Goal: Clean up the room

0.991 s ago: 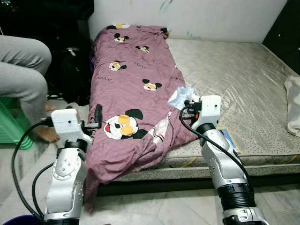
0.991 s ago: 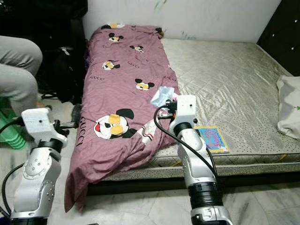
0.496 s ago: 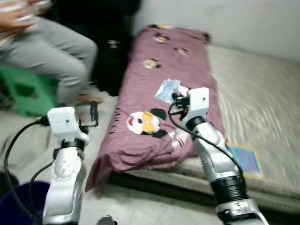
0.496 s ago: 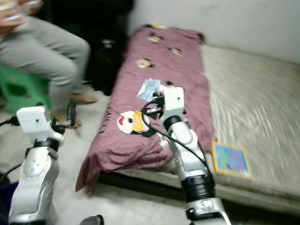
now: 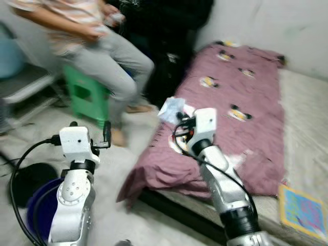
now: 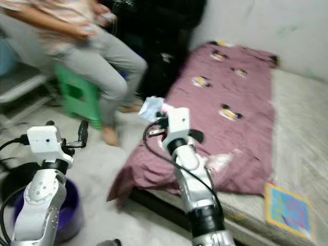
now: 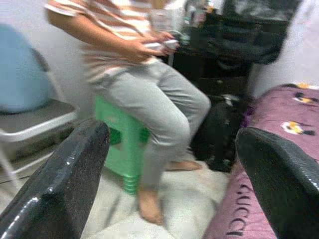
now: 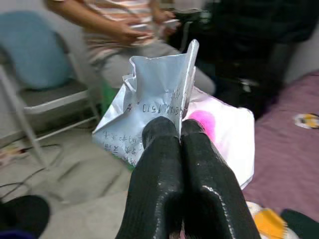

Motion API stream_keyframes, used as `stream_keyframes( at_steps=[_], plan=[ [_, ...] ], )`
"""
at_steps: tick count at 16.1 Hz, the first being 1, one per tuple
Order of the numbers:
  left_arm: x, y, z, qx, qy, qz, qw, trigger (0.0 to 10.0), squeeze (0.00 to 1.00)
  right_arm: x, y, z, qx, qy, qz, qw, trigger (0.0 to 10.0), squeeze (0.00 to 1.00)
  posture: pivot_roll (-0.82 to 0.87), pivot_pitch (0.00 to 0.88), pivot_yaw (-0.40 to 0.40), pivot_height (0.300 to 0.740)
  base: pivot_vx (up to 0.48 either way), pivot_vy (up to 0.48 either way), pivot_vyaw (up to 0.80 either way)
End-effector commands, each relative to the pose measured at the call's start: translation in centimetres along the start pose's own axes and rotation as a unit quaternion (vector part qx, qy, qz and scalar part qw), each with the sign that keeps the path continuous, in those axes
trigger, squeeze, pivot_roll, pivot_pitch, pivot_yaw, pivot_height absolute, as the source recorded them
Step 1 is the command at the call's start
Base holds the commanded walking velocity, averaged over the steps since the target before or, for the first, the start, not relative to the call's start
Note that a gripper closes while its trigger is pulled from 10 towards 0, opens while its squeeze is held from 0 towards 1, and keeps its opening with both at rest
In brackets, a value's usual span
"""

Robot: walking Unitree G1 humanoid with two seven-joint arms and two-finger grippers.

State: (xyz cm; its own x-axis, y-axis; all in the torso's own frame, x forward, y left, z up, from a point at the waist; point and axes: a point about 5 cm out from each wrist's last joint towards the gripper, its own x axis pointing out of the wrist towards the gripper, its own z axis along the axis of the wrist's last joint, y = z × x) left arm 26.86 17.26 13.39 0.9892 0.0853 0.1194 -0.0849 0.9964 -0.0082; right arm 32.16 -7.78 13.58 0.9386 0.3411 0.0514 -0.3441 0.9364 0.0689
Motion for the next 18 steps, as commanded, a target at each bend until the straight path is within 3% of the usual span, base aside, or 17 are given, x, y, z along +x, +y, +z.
stream_keyframes(
  at_steps=[1,6,10,13,18],
  plan=[
    [-0.3,-0.6,-0.2,0.002,0.003,-0.005,1.0,10.0,0.0,-0.3,-0.7,0.1,-0.009,0.001,-0.01,1.0,10.0,0.0,-0.01,0.038,-0.071,0.74,0.0,0.0,0.79],
    [-1.5,-0.7,-0.7,0.008,0.011,0.001,1.0,10.0,0.0,-0.7,-0.4,-0.5,-0.014,0.015,0.008,1.0,10.0,0.0,0.01,0.069,-0.092,0.74,0.0,0.0,0.79],
    [-1.0,-1.1,-0.7,0.005,0.012,-0.02,1.0,10.0,0.0,-1.0,-0.3,-0.3,-0.015,0.007,0.002,1.0,10.0,0.0,-0.01,0.071,-0.071,0.74,0.0,0.0,0.79],
    [-0.3,-1.8,-0.3,-0.019,0.003,-0.051,0.999,10.0,0.0,-1.5,-0.8,-0.5,-0.025,0.012,0.002,1.0,10.0,0.0,-0.02,0.072,-0.08,0.74,0.0,0.0,0.37],
    [-0.9,-2.0,-0.3,-0.03,0.0,-0.063,0.998,10.0,0.0,-1.1,-0.8,-0.3,-0.025,0.01,0.001,1.0,10.0,0.0,-0.02,0.073,-0.084,0.74,0.055,0.0,0.63]
  ],
)
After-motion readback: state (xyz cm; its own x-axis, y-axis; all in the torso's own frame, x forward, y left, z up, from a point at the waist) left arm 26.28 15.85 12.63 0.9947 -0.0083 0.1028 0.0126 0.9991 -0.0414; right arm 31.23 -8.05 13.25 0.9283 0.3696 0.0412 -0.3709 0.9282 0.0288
